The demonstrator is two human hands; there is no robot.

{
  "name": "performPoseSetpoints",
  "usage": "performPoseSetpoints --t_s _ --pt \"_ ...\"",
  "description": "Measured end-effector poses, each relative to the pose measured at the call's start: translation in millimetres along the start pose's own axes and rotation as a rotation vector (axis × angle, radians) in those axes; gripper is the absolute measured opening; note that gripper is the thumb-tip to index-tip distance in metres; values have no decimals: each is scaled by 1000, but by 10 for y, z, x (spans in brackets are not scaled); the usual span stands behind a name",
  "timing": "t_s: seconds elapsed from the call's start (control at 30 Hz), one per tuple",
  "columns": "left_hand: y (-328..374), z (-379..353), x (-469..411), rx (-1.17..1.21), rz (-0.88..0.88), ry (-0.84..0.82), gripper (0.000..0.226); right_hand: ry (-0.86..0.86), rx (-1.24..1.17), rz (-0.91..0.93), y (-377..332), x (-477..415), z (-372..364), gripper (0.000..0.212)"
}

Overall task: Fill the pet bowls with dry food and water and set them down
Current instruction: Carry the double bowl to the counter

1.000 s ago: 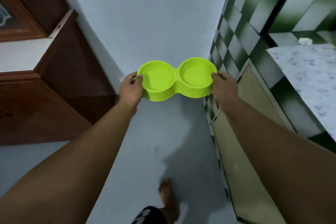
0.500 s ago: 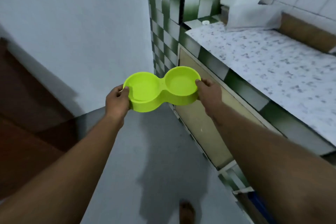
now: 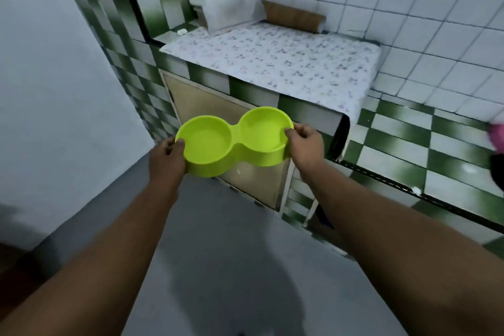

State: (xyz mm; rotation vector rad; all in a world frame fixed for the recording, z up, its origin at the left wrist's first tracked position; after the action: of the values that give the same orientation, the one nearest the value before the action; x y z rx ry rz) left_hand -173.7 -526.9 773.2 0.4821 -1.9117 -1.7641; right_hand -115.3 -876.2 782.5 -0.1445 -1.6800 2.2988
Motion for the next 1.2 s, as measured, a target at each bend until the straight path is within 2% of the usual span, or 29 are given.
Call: performPoseSetpoints --t_s 0.13,0.33,0.6,0.7,0.83,1.03,1.13,1.2 --pt "-113 -699 367 -37 18 -138 25 124 9 -5 278 32 890 11" --pt "-349 -1855 1148 -56 50 -294 9 273 25 -73 805 150 2286 19" --pt "-861 -3400 2451 -77 144 -466 29 434 141 -116 1469 160 4212 12" --pt "-997 -3852 2840 -92 193 -508 22 464 198 -127 1636 53 4734 16" --pt "-1113 -4263 3097 -112 222 -528 29 437 275 -155 1839 -252 5108 19" --pt "-1332 -4720 2992 -157 233 -531 21 391 326 -183 1981 -899 5226 24" --pt "-1425 -5032 2912 -161 213 -580 26 418 478 -183 2022 -1292 5291 35" --pt "-1518 -5235 2875 -190 228 -618 33 377 529 -209 2054 -1539 5277 48"
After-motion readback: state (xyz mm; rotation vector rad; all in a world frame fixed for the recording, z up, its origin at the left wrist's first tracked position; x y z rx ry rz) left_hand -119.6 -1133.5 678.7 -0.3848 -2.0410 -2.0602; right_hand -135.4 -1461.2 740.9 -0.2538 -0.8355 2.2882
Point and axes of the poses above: each hand's wrist, its own x-axis away from the middle knuckle, its own z-axis out of the back of the hand, y = z × x, the point moved 9 cm from there along -x, towards the middle knuckle, and after that the axes turned 11 degrees about x, right-handed, at the moved point
